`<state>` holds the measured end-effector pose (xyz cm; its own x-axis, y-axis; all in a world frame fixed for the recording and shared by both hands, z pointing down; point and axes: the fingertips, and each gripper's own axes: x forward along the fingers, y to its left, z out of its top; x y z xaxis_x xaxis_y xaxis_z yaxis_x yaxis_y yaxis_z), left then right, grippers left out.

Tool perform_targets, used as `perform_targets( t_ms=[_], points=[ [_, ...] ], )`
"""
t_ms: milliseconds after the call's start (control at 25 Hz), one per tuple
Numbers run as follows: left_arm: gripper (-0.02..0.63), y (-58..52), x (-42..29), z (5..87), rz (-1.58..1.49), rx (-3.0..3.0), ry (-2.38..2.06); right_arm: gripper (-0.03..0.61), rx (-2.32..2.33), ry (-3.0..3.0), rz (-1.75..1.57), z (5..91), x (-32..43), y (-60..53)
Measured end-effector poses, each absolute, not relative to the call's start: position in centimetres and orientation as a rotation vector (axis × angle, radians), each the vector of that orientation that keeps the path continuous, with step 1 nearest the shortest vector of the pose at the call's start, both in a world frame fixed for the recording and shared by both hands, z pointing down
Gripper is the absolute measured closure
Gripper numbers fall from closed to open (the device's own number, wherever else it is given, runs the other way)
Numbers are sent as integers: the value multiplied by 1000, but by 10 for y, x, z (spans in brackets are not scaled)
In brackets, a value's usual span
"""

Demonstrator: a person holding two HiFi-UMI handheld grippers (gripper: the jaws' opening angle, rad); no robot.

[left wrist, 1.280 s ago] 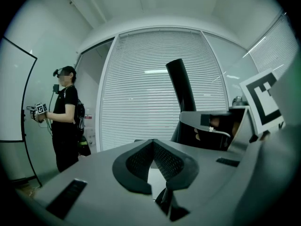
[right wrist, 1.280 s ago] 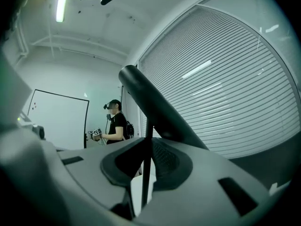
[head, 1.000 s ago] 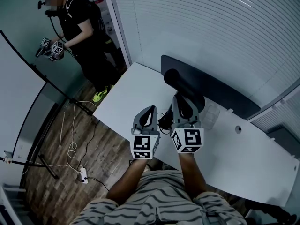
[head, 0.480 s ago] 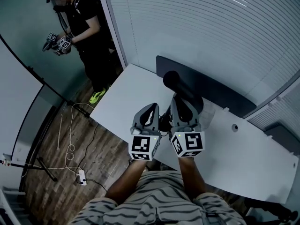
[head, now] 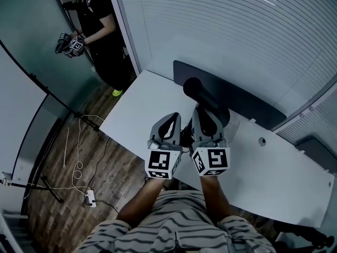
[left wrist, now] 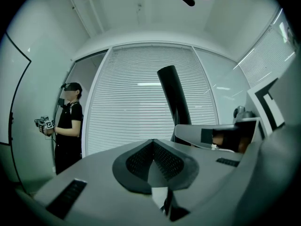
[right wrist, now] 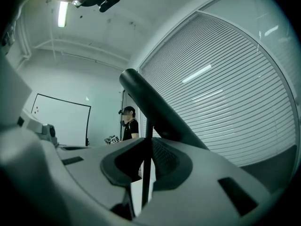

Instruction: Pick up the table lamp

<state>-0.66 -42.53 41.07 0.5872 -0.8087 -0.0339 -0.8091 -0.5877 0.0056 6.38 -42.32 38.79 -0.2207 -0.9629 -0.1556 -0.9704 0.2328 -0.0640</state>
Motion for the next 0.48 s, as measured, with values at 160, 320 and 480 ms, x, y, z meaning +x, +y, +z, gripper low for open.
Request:
perform_targets(
  t_ms=[160,320,480],
  points=[
    [606,-426,-4,411,44,-2786,1416,528,-1853,2330,78,387,65,-421],
    [606,-426,-4,411,40,-2781,1415,528,-1851,2331,84,386,64,-421],
    [606,-425,-5,408,43,-2778,1422,528,-1858,2328,73,388,65,-421]
  ],
)
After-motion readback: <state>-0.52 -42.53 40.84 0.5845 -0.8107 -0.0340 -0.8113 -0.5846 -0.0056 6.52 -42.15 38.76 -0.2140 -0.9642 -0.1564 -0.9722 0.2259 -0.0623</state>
